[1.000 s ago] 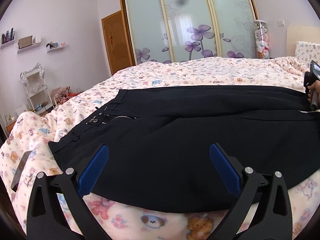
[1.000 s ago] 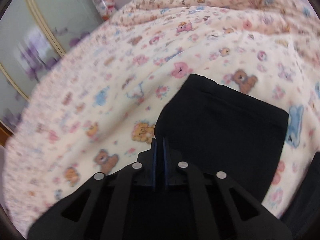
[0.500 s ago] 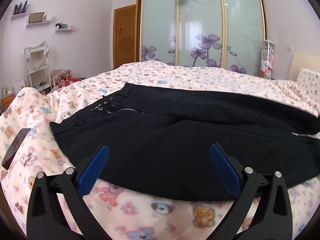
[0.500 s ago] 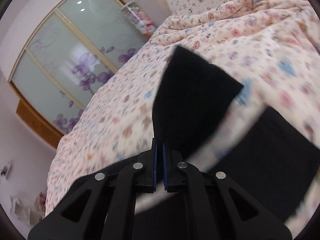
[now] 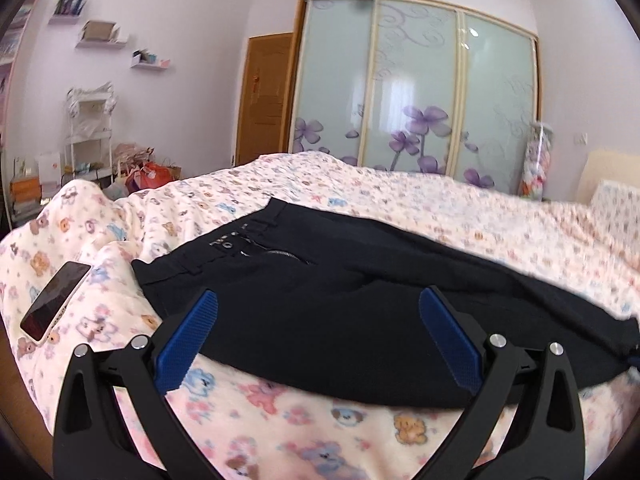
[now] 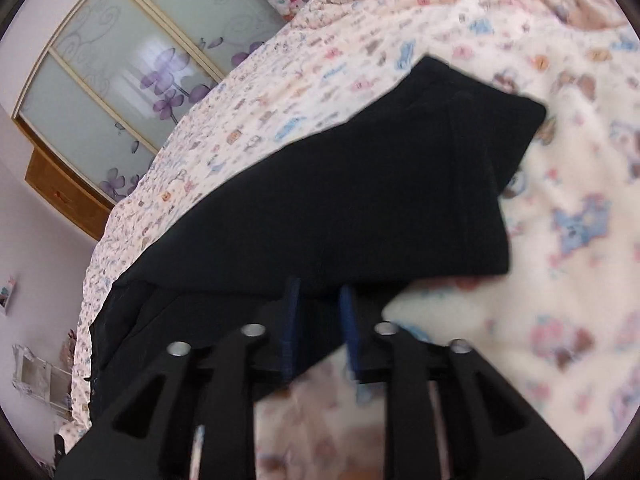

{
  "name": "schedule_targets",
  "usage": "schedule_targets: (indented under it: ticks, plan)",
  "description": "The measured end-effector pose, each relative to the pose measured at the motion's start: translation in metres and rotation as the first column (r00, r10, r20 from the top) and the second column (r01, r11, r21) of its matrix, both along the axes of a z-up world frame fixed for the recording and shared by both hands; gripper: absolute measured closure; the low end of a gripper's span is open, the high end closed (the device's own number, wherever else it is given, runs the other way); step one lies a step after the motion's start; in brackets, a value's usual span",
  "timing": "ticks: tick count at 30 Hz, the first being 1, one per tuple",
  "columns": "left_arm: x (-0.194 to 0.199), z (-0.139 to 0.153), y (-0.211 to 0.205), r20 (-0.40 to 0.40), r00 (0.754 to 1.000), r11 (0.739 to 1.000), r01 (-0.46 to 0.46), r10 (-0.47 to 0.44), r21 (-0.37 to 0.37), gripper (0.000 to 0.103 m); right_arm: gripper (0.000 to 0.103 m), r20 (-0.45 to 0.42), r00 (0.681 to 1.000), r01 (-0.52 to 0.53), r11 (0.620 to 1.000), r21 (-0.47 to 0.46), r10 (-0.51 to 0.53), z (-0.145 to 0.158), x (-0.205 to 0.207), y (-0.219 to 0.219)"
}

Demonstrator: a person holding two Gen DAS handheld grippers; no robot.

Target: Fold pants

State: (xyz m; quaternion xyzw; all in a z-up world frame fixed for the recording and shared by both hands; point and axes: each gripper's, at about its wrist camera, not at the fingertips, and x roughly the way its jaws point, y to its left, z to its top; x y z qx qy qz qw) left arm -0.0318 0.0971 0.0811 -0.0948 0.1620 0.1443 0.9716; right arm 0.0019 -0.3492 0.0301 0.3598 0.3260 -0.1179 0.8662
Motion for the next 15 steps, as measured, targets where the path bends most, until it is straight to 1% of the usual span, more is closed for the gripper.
schedule_targets:
  ticks: [2, 3, 4, 5, 6, 7, 8, 9, 10, 11, 12, 13, 14, 15]
  plan:
    - [0.000, 0.005, 0.014, 0.023, 0.999, 0.998, 0.027, -0.026, -0.064, 0.002, 0.067, 0.047, 0.999, -0.004, 1.000, -0.017, 0.005, 0.011, -0.014, 0.011]
    - [0.001, 0.006, 0.021, 0.026, 0.999, 0.994, 0.041, -0.038, -0.097, 0.002, 0.066, 0.098, 0.994, -0.034, 0.999, -0.028, 0.037, 0.022, -0.017, 0.025]
    - [0.002, 0.008, 0.031, 0.024, 0.999, 0.988, 0.044, -0.040, -0.145, 0.002, 0.065, 0.144, 0.986, -0.075, 0.997, -0.033, 0.079, 0.032, -0.015, 0.039]
    - [0.003, 0.008, 0.037, 0.023, 0.999, 0.985, 0.042, -0.039, -0.169, 0.002, 0.059, 0.171, 0.978, -0.114, 0.993, -0.030, 0.117, 0.039, -0.008, 0.048]
    - [0.004, 0.009, 0.045, 0.022, 0.999, 0.980, 0.038, -0.035, -0.197, 0.002, 0.049, 0.206, 0.961, -0.188, 0.982, -0.009, 0.186, 0.049, 0.008, 0.068]
    - [0.006, 0.009, 0.050, 0.020, 0.999, 0.977, 0.036, -0.033, -0.209, 0.002, 0.049, 0.249, 0.935, -0.274, 0.961, 0.046, 0.255, 0.055, 0.028, 0.088]
    - [0.007, 0.010, 0.055, 0.017, 1.000, 0.976, 0.030, -0.027, -0.217, 0.002, 0.049, 0.279, 0.914, -0.334, 0.937, 0.100, 0.296, 0.057, 0.046, 0.103]
    - [0.008, 0.010, 0.060, 0.009, 1.000, 0.976, 0.008, -0.006, -0.218, 0.002, 0.049, 0.307, 0.890, -0.403, 0.897, 0.182, 0.337, 0.056, 0.073, 0.124]
    - [0.009, 0.010, 0.062, 0.005, 1.000, 0.977, -0.010, 0.011, -0.214, 0.002, 0.049, 0.324, 0.875, -0.446, 0.858, 0.254, 0.359, 0.053, 0.095, 0.142]
    - [0.010, 0.010, 0.066, 0.003, 0.999, 0.978, -0.032, 0.033, -0.207, 0.002, 0.050, 0.337, 0.859, -0.493, 0.803, 0.335, 0.387, 0.048, 0.129, 0.169]
    - [0.011, 0.009, 0.068, 0.002, 0.999, 0.978, -0.044, 0.046, -0.202, 0.002, 0.051, 0.339, 0.854, -0.506, 0.781, 0.367, 0.395, 0.045, 0.146, 0.183]
    - [0.011, 0.009, 0.071, 0.000, 0.998, 0.979, -0.062, 0.063, -0.195, 0.002, 0.052, 0.336, 0.852, -0.515, 0.756, 0.404, 0.402, 0.039, 0.174, 0.204]
    - [0.012, 0.008, 0.073, -0.005, 0.997, 0.978, -0.078, 0.078, -0.191, 0.002, 0.053, 0.326, 0.854, -0.516, 0.741, 0.431, 0.405, 0.033, 0.196, 0.221]
    - [0.014, 0.007, 0.074, -0.014, 0.996, 0.978, -0.091, 0.089, -0.187, 0.002, 0.053, 0.302, 0.865, -0.500, 0.723, 0.477, 0.400, 0.022, 0.225, 0.241]
